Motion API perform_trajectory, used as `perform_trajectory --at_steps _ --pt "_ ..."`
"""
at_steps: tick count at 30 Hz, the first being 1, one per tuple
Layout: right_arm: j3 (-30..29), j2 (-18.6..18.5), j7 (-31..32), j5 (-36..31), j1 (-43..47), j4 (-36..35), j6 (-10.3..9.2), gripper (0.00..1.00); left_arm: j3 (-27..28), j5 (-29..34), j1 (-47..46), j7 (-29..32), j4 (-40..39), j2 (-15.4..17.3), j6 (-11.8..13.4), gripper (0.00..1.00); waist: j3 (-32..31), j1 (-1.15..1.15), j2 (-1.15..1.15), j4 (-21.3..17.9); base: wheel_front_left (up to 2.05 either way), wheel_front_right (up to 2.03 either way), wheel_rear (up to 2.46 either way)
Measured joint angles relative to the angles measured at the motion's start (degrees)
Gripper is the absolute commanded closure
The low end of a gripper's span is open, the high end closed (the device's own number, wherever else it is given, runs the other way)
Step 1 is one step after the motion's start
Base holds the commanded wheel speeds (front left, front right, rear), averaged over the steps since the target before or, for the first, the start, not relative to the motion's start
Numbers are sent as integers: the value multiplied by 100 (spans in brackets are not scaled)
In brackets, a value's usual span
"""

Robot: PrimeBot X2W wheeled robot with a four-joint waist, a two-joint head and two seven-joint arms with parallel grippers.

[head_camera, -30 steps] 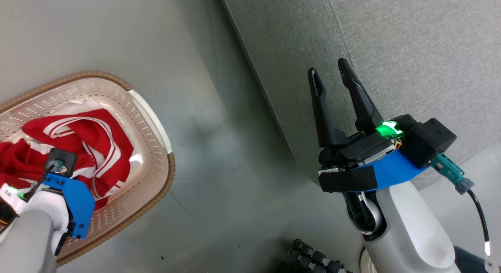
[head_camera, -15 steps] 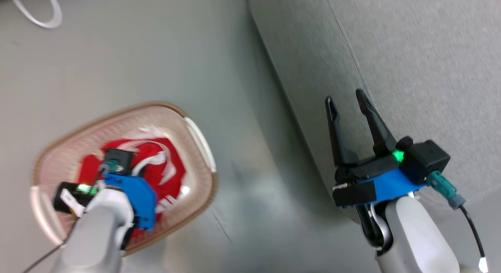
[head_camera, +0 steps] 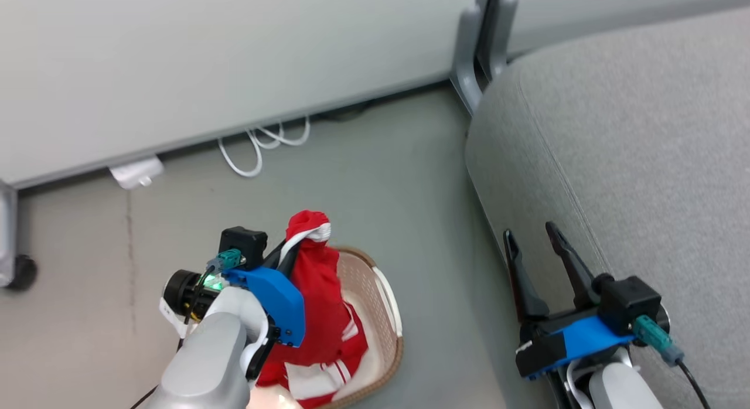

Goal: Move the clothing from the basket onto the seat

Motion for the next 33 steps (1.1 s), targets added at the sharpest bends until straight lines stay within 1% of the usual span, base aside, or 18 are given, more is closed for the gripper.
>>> perform_trajectory --at_steps 2,5,8,14,19,26,33 --pt "10 0 89 -41 141 -45 0 0 -147 -163 -39 -53 -103 -9 -31 100 -249 -1 0 110 0 0 0" --pt "92 1 204 -63 294 -136 0 0 -492 -650 -91 -127 -483 -8 -44 100 -578 0 0 243 0 0 0" --pt "97 0 298 -73 442 -258 0 0 -894 -896 -208 -123 -803 -15 -46 100 -823 0 0 340 0 0 0" --pt "143 -1 401 -37 556 -423 0 0 -1525 -1424 -662 -12 -1336 -20 -35 100 -1020 1 0 456 0 0 0" --pt "249 0 448 -30 612 -457 0 0 -2015 -1916 -959 113 -1634 -22 83 100 -1076 2 0 458 0 0 0" --pt "321 0 474 5 676 -476 0 0 -2571 -2461 -1303 175 -1788 -22 319 100 -1145 2 0 446 0 0 0" --pt "371 0 486 24 705 -494 0 0 -2963 -2593 -1463 92 -1581 -22 417 100 -1167 2 0 429 0 0 0"
